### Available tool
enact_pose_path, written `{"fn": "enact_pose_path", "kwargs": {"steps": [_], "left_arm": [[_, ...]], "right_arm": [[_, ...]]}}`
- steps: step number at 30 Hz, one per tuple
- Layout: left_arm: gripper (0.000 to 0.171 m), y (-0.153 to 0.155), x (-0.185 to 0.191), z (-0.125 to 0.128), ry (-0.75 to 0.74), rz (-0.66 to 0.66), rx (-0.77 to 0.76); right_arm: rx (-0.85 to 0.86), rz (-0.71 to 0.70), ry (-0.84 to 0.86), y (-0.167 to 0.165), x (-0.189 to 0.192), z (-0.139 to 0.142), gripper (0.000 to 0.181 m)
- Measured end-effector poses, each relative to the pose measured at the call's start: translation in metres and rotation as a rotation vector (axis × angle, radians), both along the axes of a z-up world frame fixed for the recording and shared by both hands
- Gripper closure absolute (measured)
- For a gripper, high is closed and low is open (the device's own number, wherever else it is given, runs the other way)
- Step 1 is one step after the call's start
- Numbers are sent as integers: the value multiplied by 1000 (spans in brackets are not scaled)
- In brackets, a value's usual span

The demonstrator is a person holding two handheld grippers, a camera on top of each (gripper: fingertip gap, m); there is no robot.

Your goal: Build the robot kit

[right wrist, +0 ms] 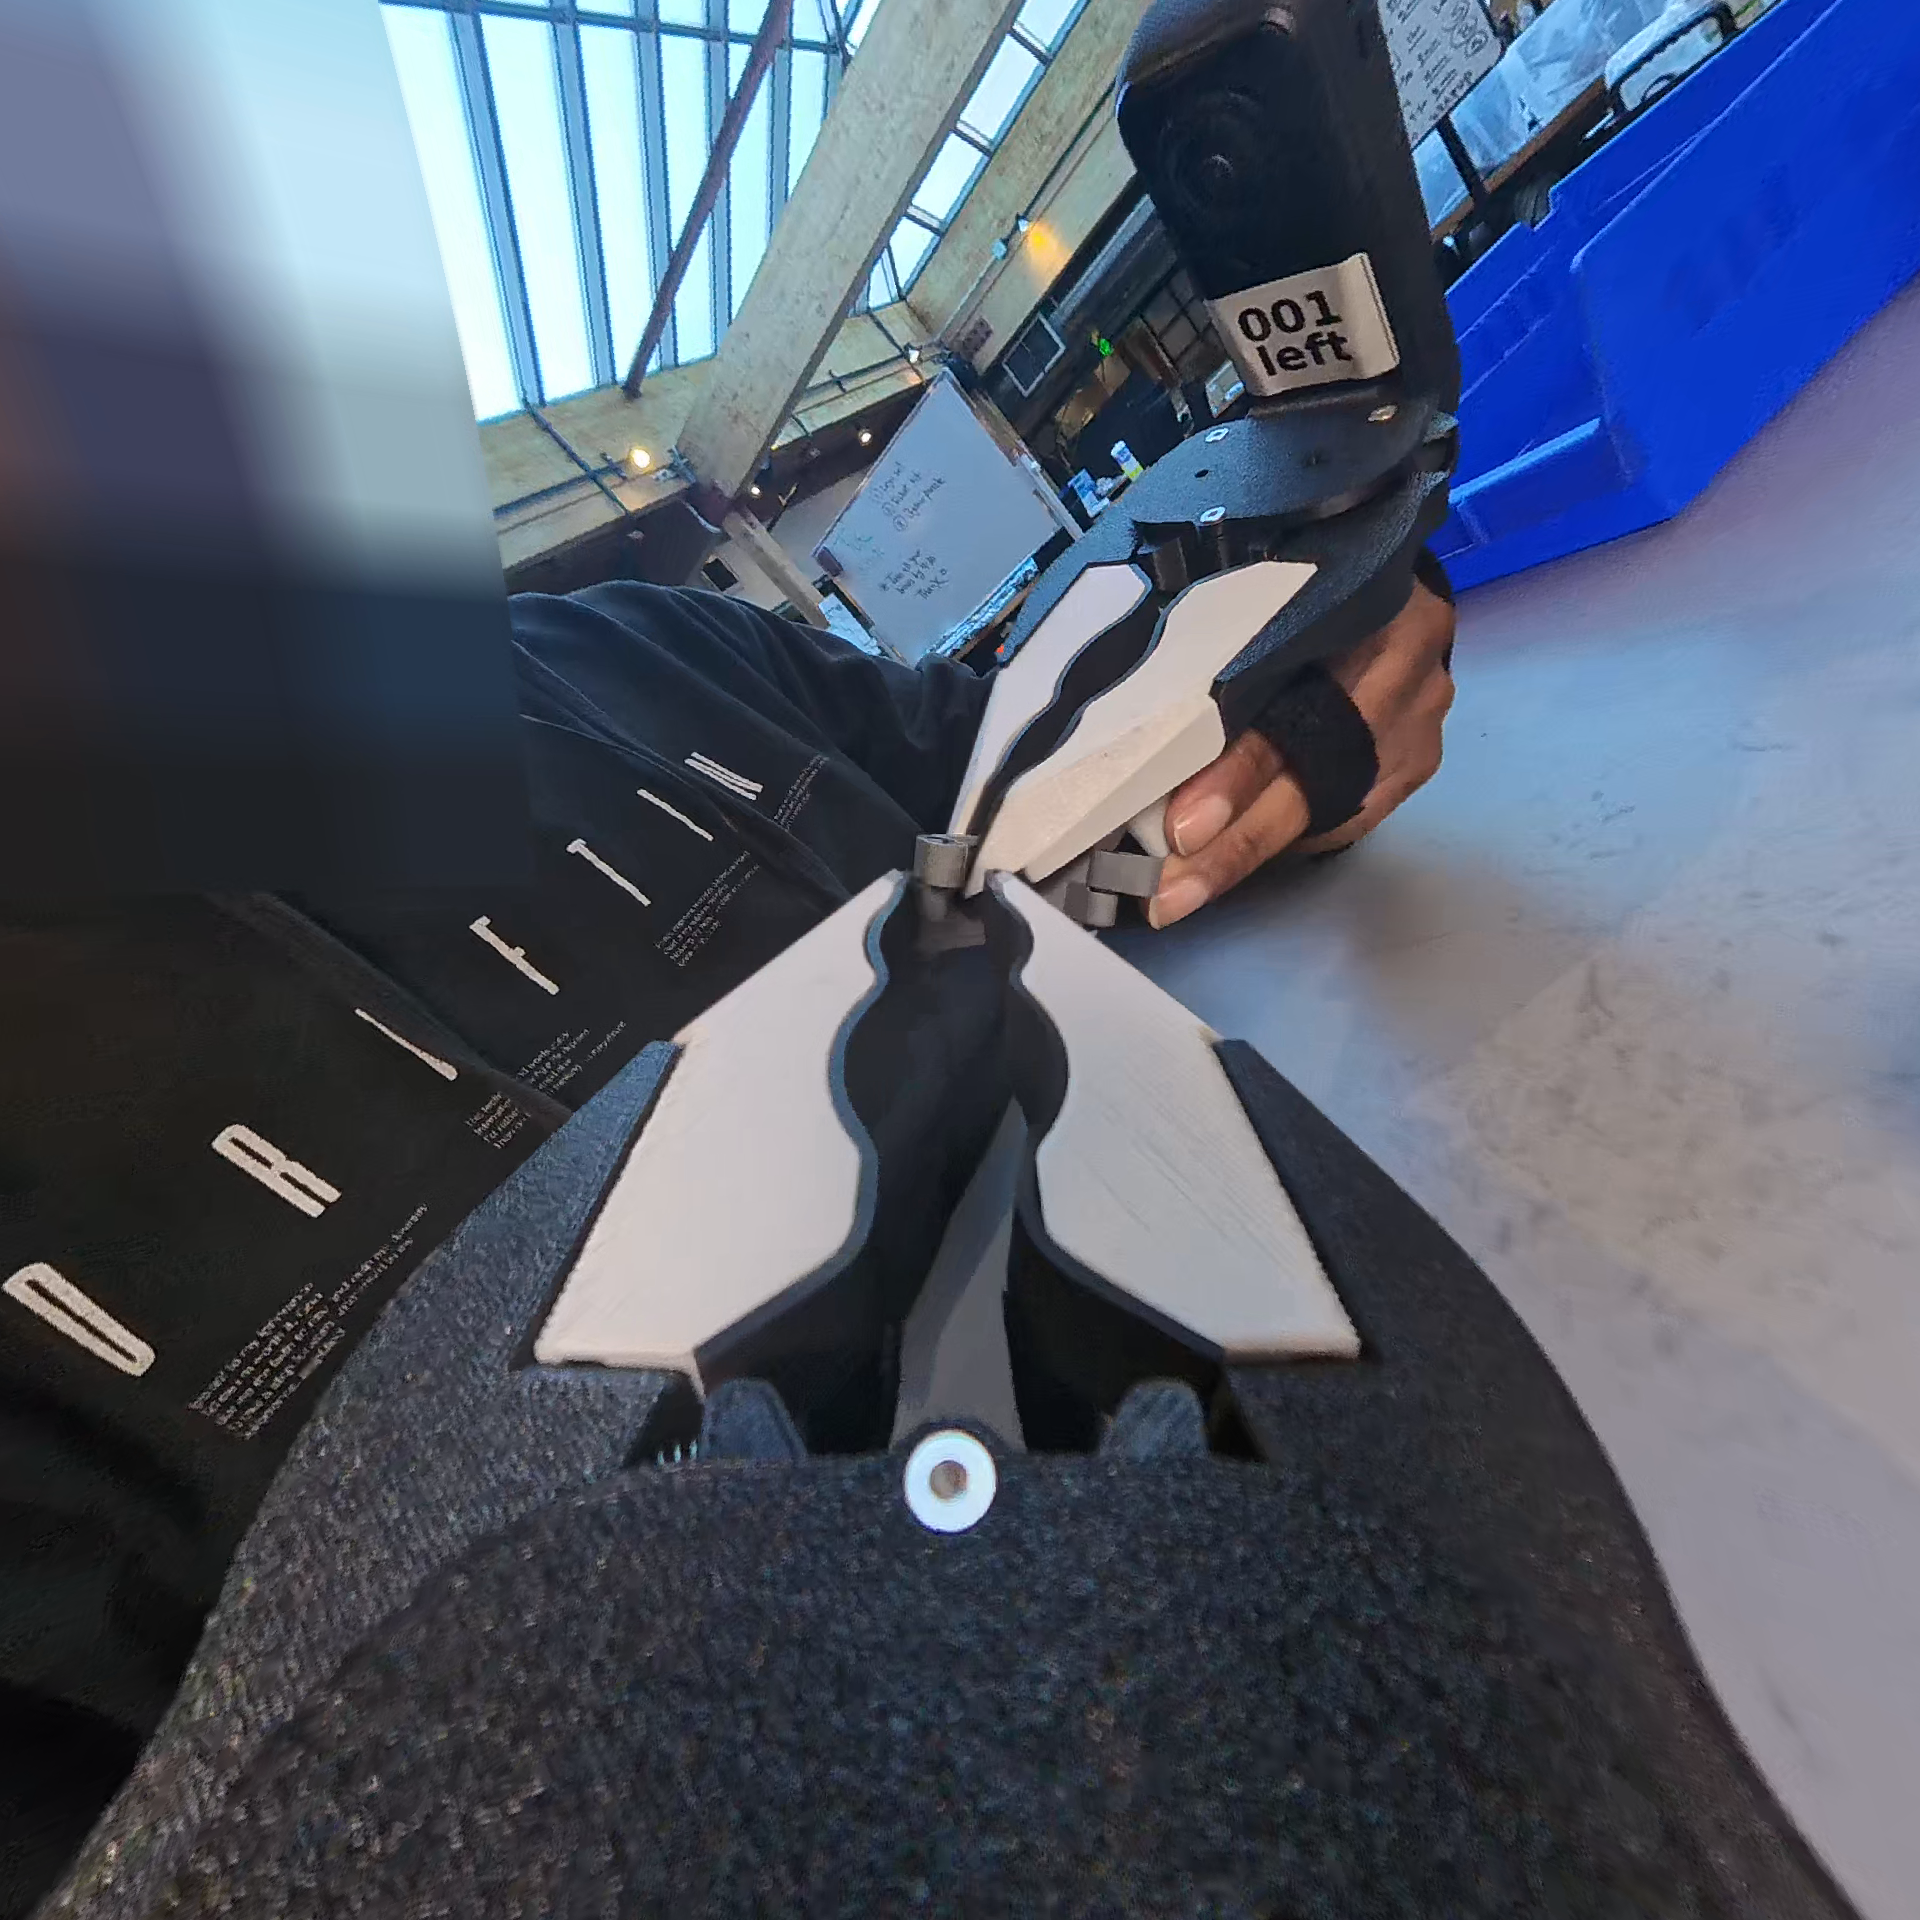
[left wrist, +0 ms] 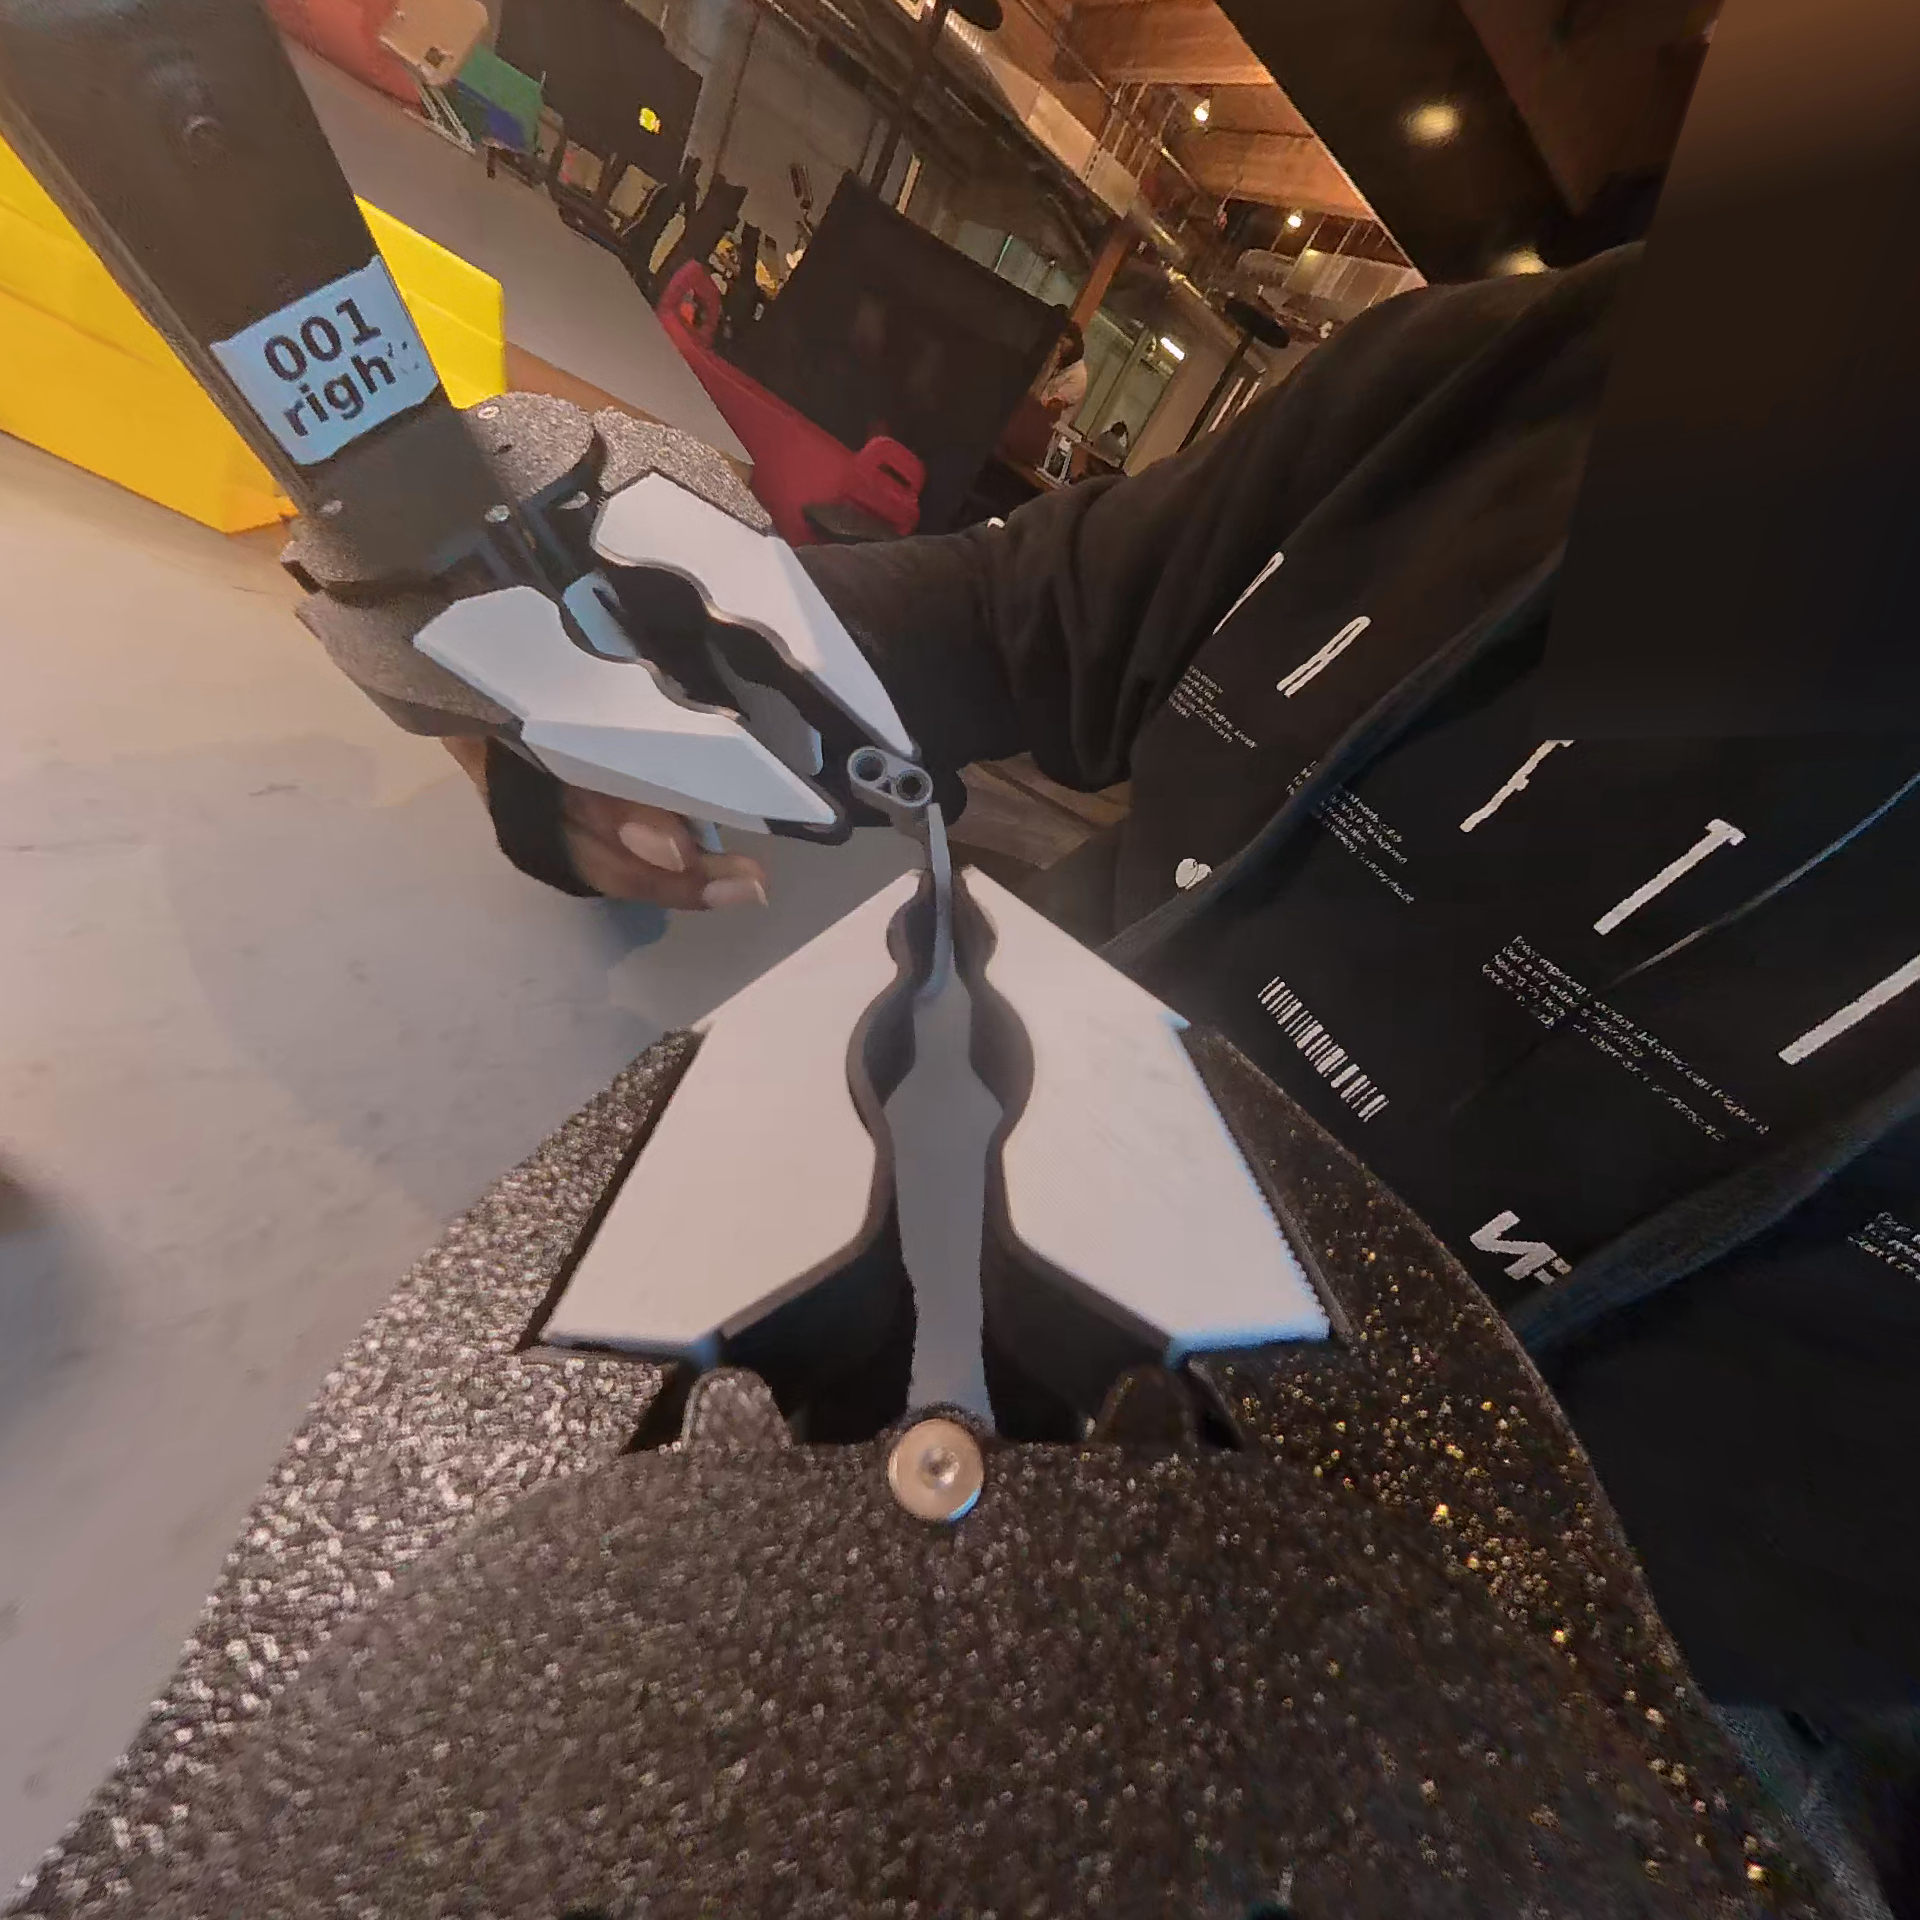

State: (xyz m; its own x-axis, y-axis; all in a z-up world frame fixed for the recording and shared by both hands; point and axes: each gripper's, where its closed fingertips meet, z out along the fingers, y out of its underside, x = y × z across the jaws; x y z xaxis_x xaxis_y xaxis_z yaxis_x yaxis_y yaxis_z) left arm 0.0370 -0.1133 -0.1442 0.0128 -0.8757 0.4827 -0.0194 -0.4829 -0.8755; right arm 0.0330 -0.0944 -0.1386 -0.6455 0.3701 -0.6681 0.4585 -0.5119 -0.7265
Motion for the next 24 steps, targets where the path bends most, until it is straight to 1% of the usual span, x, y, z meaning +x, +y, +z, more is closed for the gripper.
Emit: {"fn": "enact_pose_path", "kwargs": {"steps": [2,4,7,8,10,14,18,21,23,24], "left_arm": [[170,0,0,0,-3,0,-4],[170,1,-1,0,-9,1,-9],[170,5,-3,-2,3,24,-15],[170,8,-5,-3,15,45,-18],[169,14,-8,-9,44,88,-28],[169,26,-12,-17,101,171,-41],[169,37,-13,-25,174,244,-40],[170,40,-12,-29,222,277,-21],[170,37,-11,-31,250,268,12],[170,35,-10,-31,257,256,34]], "right_arm": [[-24,9,8,-1,0,3,170],[-23,-8,9,0,-2,4,174],[-16,-46,11,2,-5,4,174],[11,-78,19,5,-6,3,174],[142,-174,34,11,-9,-2,175],[532,-387,76,23,-13,-10,175],[830,-585,94,34,-14,-17,175],[1005,-662,108,37,-13,-21,175],[1044,-649,107,35,-12,-23,175],[1025,-622,107,33,-10,-23,175]]}}
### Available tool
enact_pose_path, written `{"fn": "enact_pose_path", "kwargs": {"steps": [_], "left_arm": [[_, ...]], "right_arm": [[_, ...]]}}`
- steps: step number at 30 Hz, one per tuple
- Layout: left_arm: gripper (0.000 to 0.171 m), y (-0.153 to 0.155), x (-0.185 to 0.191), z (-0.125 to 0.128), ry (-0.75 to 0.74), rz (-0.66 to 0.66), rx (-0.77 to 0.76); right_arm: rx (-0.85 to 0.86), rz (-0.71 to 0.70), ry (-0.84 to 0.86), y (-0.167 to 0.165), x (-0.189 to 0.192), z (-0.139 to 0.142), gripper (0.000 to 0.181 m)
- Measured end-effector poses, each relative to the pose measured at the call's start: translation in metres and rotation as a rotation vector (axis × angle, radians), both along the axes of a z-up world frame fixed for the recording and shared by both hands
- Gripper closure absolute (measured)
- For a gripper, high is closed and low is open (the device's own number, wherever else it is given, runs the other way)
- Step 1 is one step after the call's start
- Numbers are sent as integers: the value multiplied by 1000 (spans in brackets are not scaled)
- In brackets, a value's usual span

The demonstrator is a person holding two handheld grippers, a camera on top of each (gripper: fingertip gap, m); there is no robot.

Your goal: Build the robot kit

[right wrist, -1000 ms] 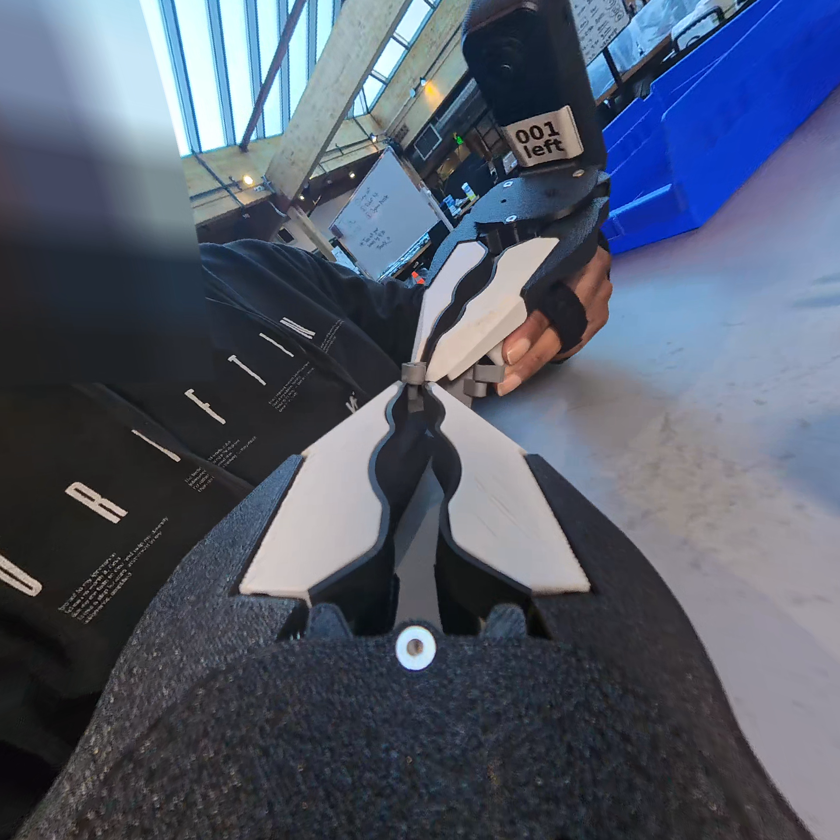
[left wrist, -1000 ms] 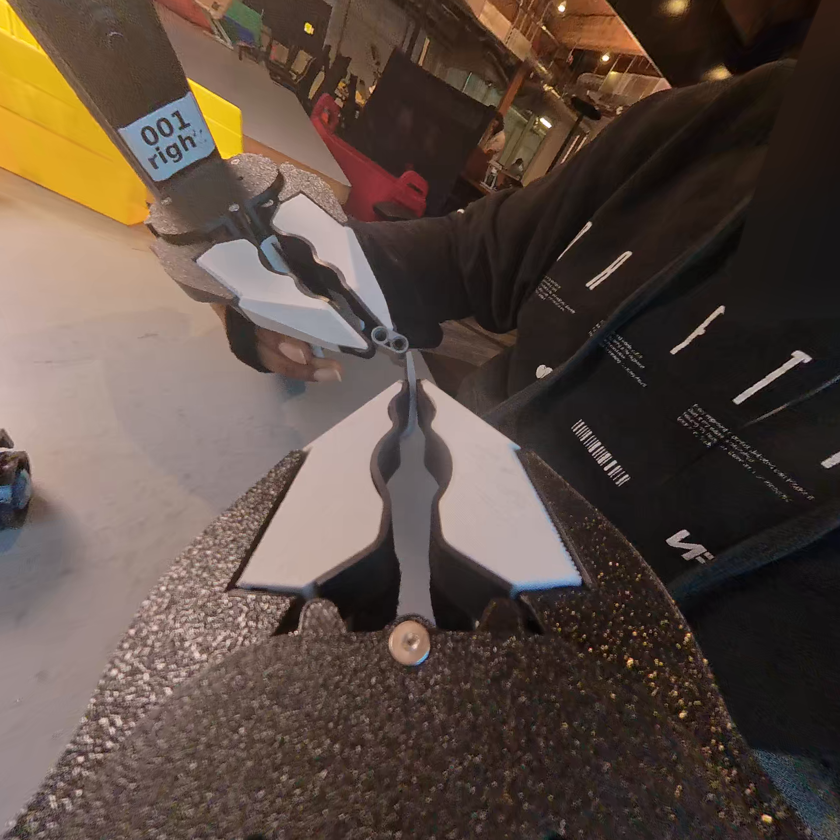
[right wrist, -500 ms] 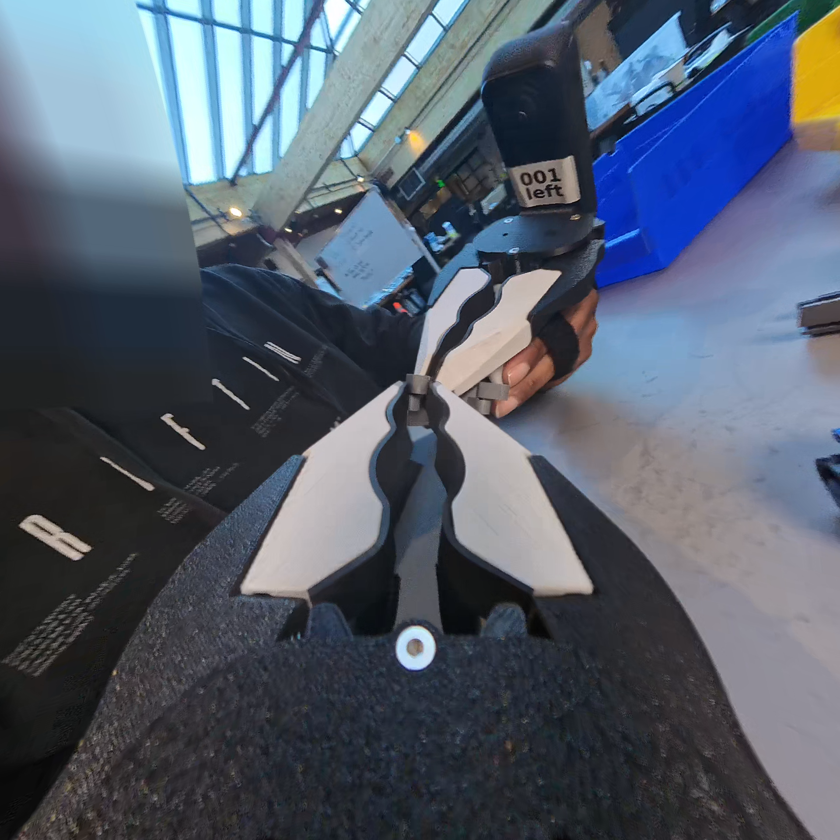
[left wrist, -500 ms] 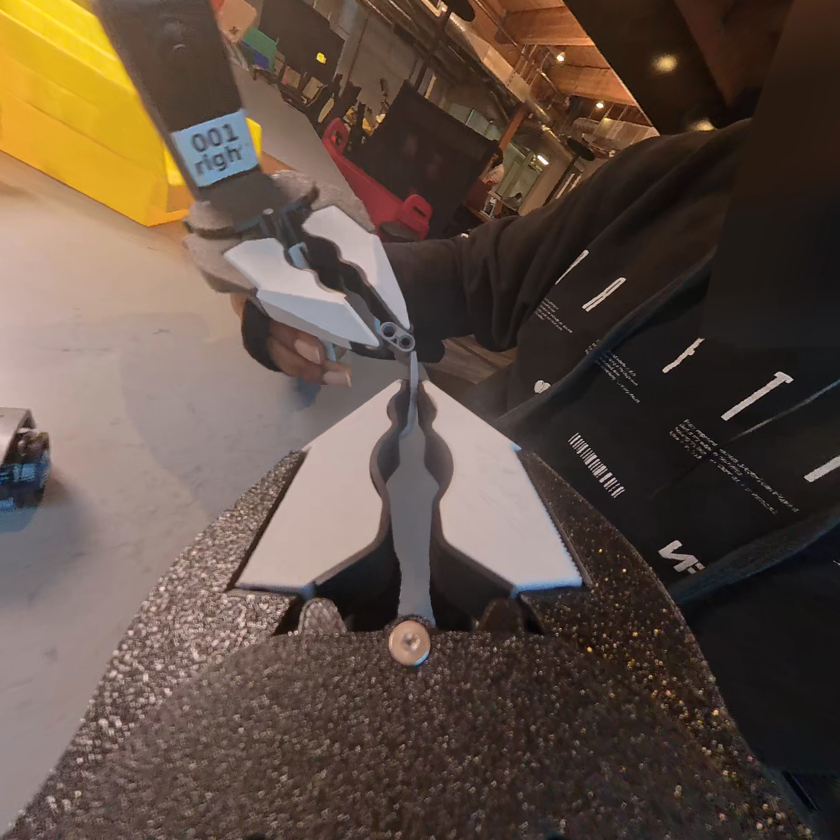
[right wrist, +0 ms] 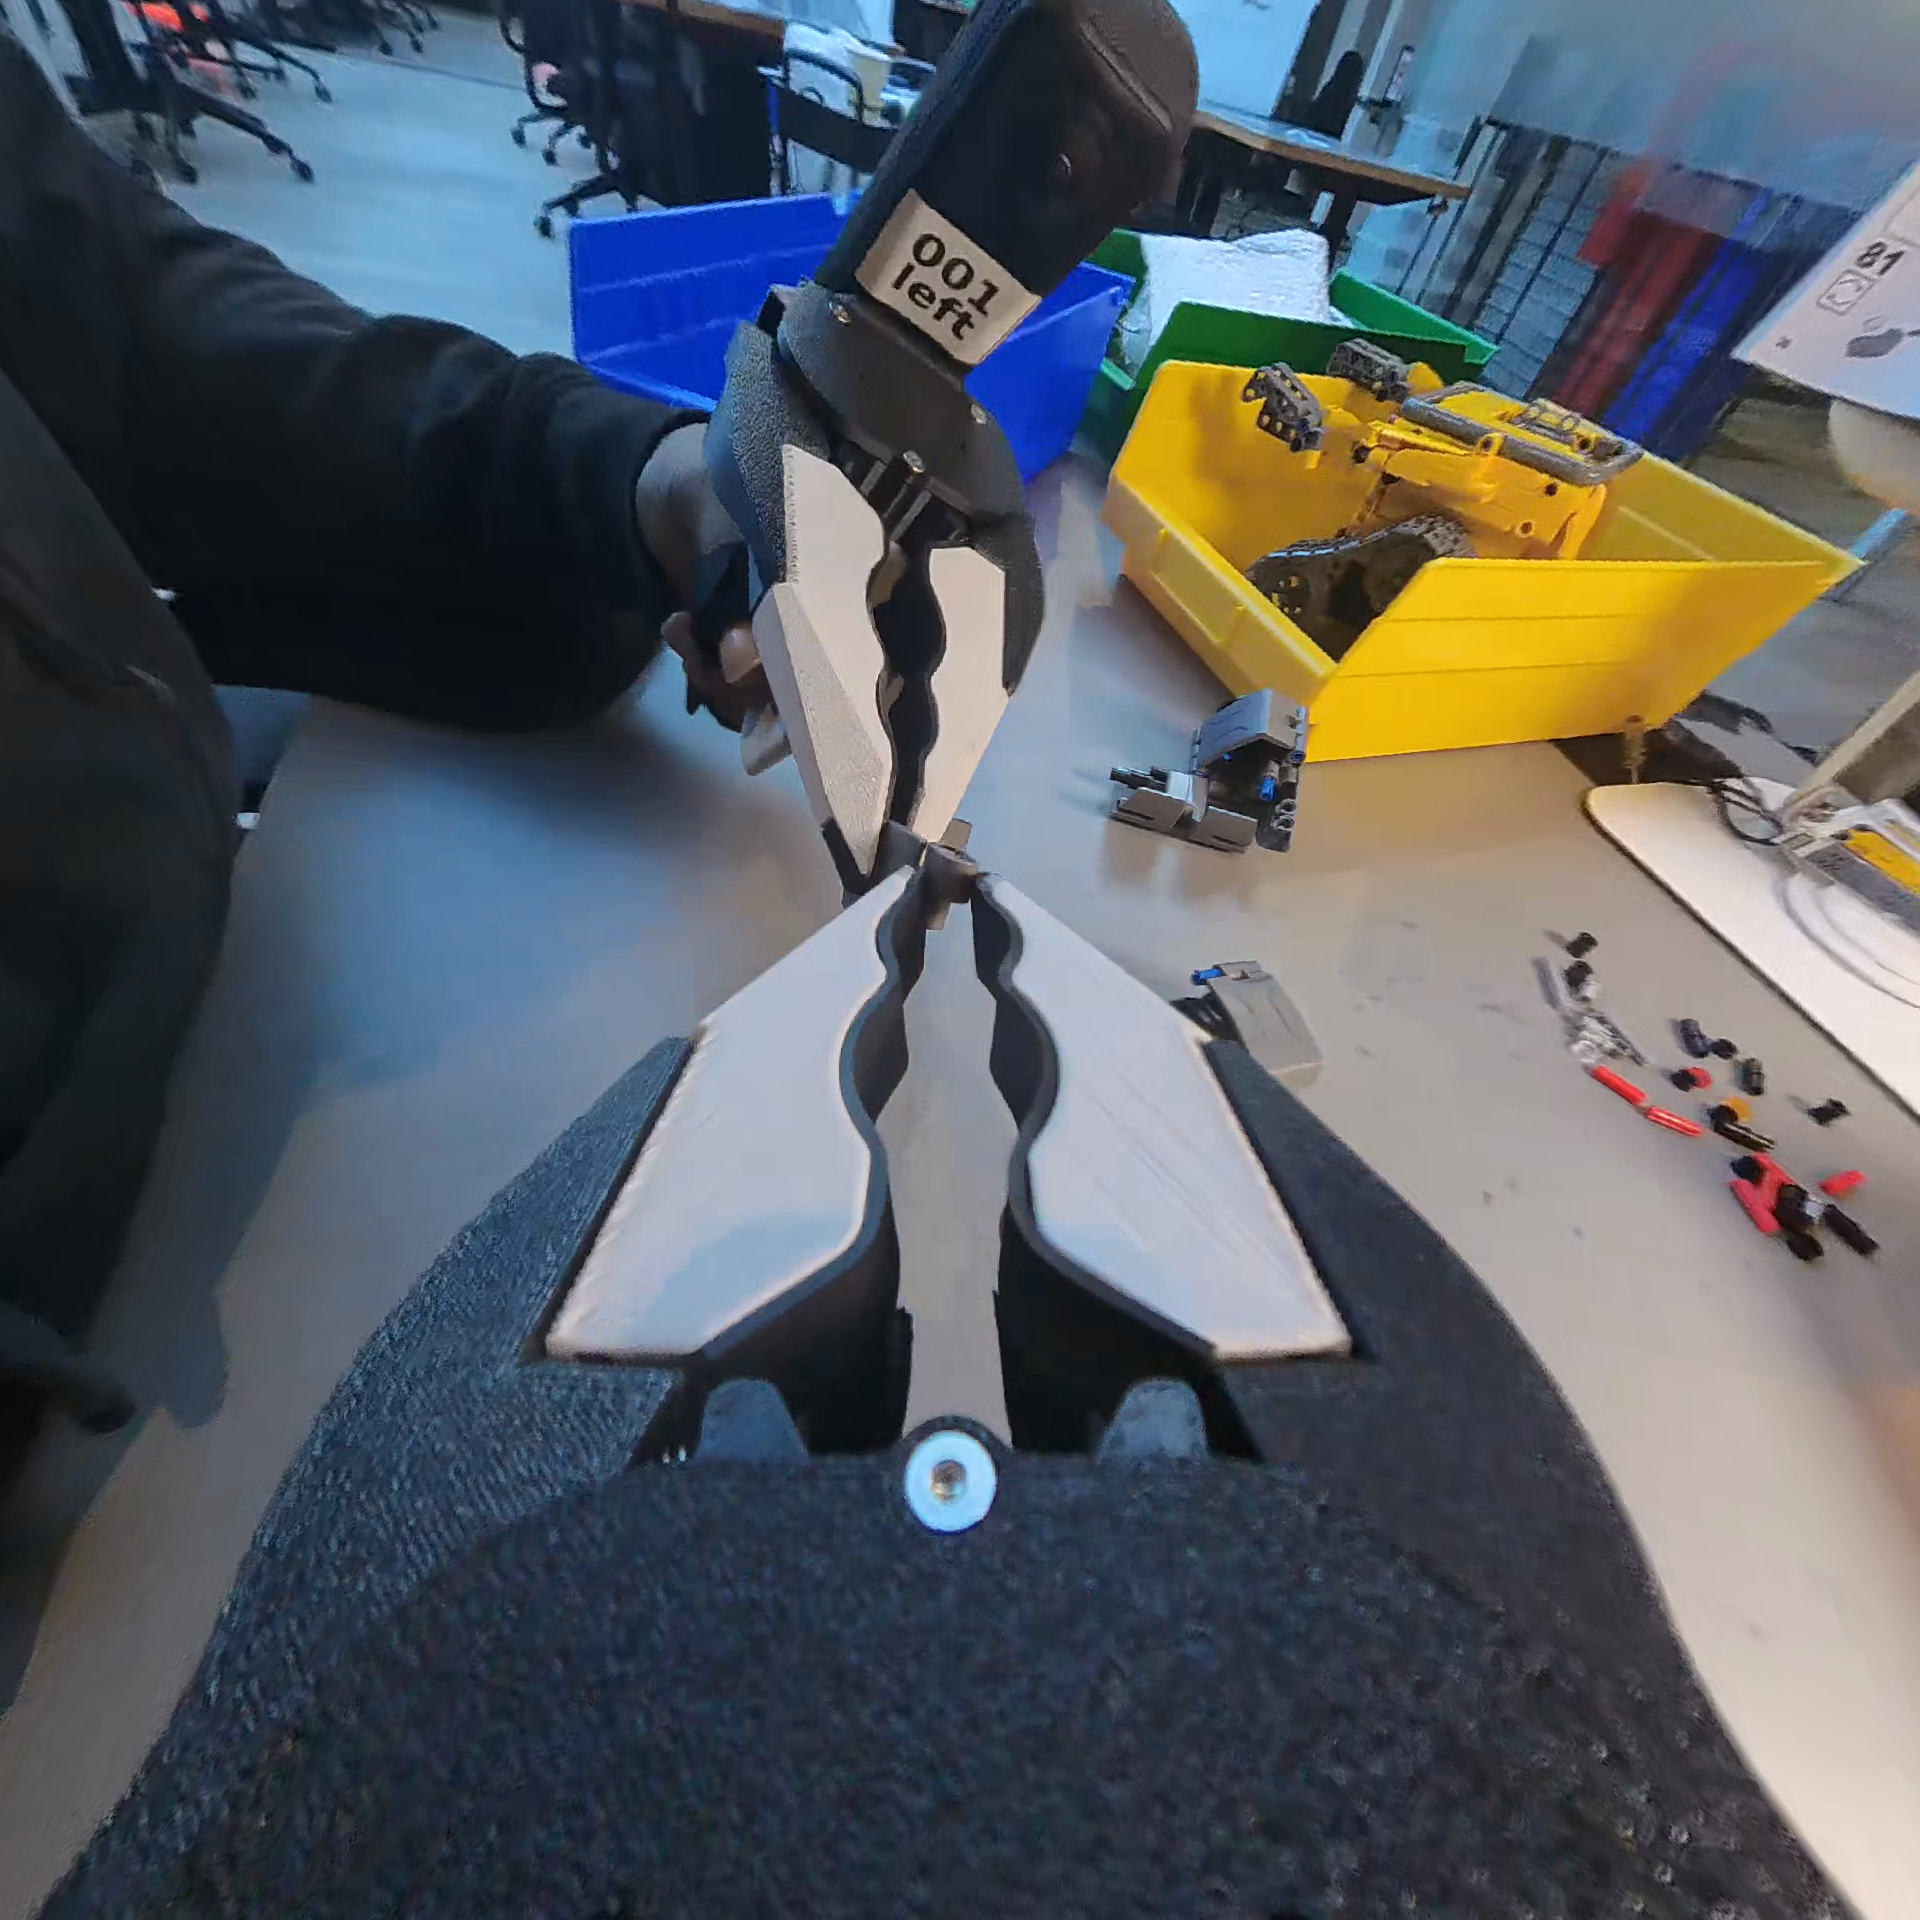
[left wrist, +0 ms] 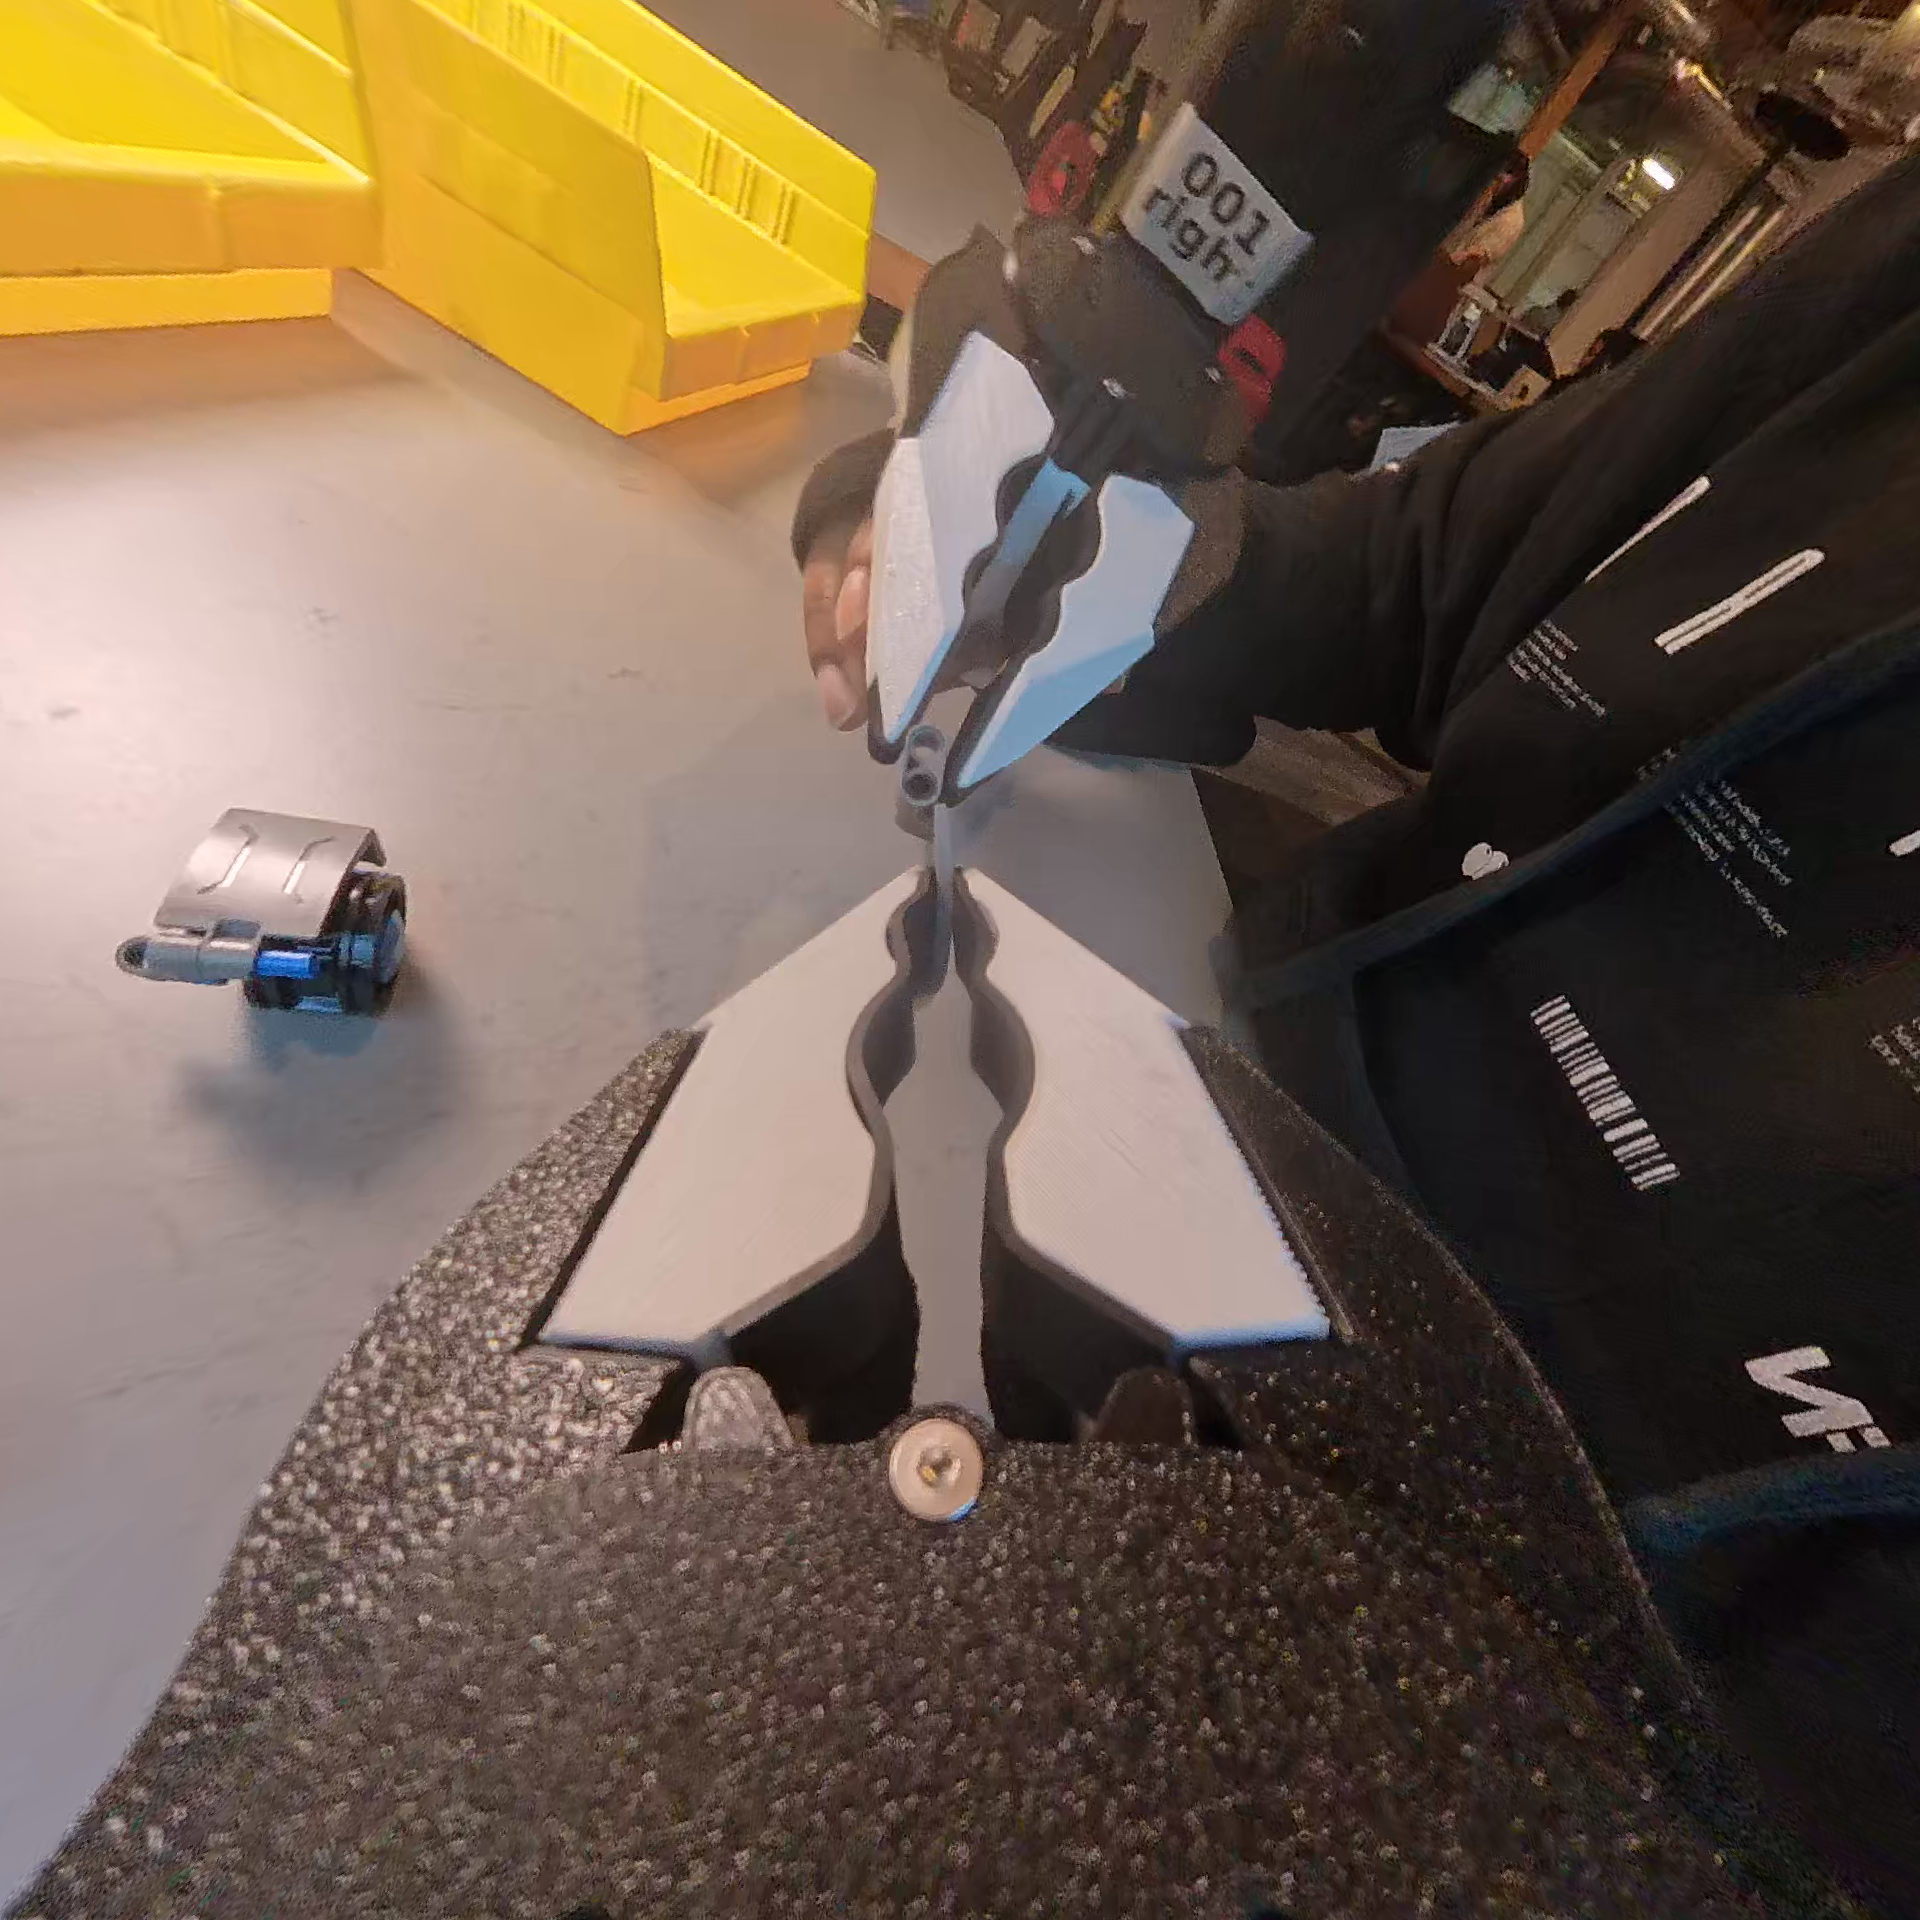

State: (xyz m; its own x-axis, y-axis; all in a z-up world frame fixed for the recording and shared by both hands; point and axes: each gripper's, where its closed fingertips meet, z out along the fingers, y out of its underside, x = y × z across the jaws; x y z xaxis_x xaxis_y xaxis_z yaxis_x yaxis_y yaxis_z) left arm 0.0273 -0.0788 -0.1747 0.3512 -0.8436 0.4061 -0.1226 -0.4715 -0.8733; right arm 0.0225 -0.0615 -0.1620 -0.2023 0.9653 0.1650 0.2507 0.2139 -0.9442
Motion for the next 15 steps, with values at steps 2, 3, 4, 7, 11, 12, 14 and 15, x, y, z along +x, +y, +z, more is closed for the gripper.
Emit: {"fn": "enact_pose_path", "kwargs": {"steps": [2,3,4,7,11,12,14,15], "left_arm": [[170,-8,4,5,4,-51,48],[170,-14,7,7,11,-85,72],[170,-20,11,8,25,-121,99],[171,-39,23,9,51,-221,152],[170,-54,31,6,75,-289,188],[170,-55,32,4,87,-291,194],[170,-50,28,0,121,-254,201],[170,-45,23,-2,134,-221,202]], "right_arm": [[-145,113,-5,-8,4,5,175],[-231,196,-14,-15,8,8,175],[-310,290,-34,-22,12,10,176],[-546,573,-139,-43,28,13,175],[-736,813,-257,-61,41,12,177],[-765,840,-272,-63,42,11,177],[-768,821,-287,-59,39,7,176],[-740,771,-280,-54,35,5,177]]}}
